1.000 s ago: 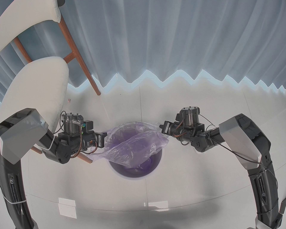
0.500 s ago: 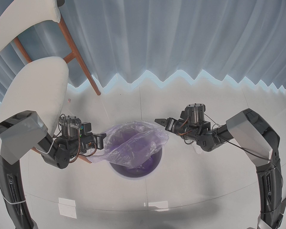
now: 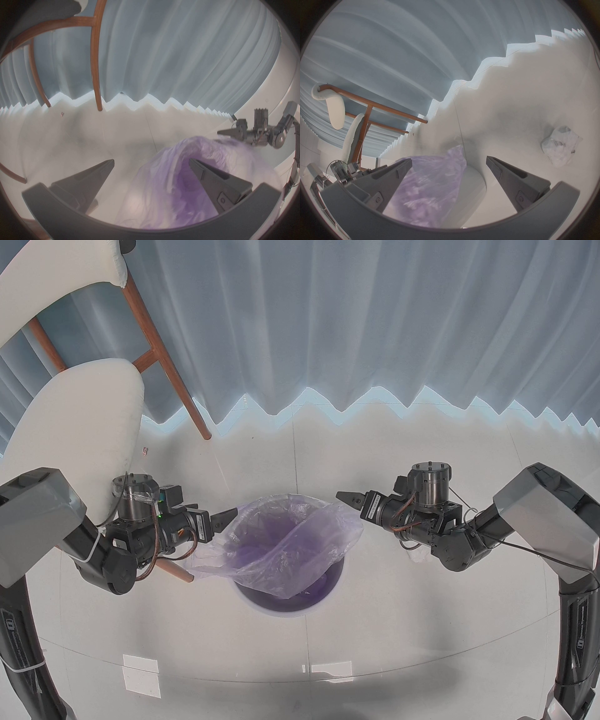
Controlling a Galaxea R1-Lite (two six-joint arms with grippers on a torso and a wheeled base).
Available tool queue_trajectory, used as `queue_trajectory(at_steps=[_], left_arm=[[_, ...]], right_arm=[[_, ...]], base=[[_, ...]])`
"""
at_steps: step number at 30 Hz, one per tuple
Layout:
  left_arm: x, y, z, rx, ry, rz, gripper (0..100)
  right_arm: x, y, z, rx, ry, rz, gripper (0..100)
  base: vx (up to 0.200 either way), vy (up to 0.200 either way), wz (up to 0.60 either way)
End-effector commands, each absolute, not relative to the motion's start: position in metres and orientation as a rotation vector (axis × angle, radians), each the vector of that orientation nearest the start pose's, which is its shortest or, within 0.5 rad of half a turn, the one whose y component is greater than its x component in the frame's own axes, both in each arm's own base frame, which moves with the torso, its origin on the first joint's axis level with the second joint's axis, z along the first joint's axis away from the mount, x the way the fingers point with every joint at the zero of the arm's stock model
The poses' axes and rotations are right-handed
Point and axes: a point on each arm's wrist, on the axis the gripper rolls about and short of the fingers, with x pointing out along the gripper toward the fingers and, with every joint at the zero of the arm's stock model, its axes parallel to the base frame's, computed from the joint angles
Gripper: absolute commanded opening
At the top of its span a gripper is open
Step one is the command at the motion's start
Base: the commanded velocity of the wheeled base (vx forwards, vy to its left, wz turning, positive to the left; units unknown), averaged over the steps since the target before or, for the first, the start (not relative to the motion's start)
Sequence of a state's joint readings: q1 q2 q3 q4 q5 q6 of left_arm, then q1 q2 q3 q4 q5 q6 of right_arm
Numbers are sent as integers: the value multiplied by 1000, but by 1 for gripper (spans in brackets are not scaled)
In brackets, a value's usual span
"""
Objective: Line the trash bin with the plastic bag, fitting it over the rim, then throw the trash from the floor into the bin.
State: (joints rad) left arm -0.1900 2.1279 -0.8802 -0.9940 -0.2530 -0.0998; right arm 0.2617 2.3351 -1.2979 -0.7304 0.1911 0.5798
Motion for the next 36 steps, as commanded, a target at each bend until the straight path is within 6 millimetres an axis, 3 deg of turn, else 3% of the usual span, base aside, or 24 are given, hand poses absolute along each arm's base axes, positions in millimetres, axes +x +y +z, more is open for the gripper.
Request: queue_trajectory(at_steps=[1,4,5,9,12,15,17,19,22,29,32,36], left_arm=[[366,-76,115,-120,212,-428,100],[364,-75,123,-120,191,-429,100],[358,-76,137,-118,157,-438,100],[343,-80,161,-123,142,-460,100],[321,-86,170,-193,250,-479,100],[306,-89,170,-271,356,-470,100],[286,-89,169,-373,488,-434,100],[273,-87,163,-443,586,-361,100],[265,-85,154,-515,678,-297,100],[262,-84,142,-706,797,-133,100],[262,-96,127,-805,875,-77,100],[267,-106,120,-893,908,-33,100]], right_arm=[[429,123,85,553,426,359,100],[426,123,91,554,419,361,100],[422,121,98,557,410,362,100],[407,117,119,614,403,361,100],[398,117,130,707,431,348,100],[388,120,135,741,473,341,100],[369,122,139,760,536,330,100],[354,126,134,757,582,331,100],[349,131,126,747,617,331,100],[351,140,114,733,654,336,100],[354,150,98,718,695,337,100],[363,156,91,716,696,336,100]], base=[[0,0,0],[0,0,0],[0,0,0],[0,0,0],[0,0,0],[0,0,0],[0,0,0],[0,0,0],[0,0,0],[0,0,0],[0,0,0],[0,0,0]])
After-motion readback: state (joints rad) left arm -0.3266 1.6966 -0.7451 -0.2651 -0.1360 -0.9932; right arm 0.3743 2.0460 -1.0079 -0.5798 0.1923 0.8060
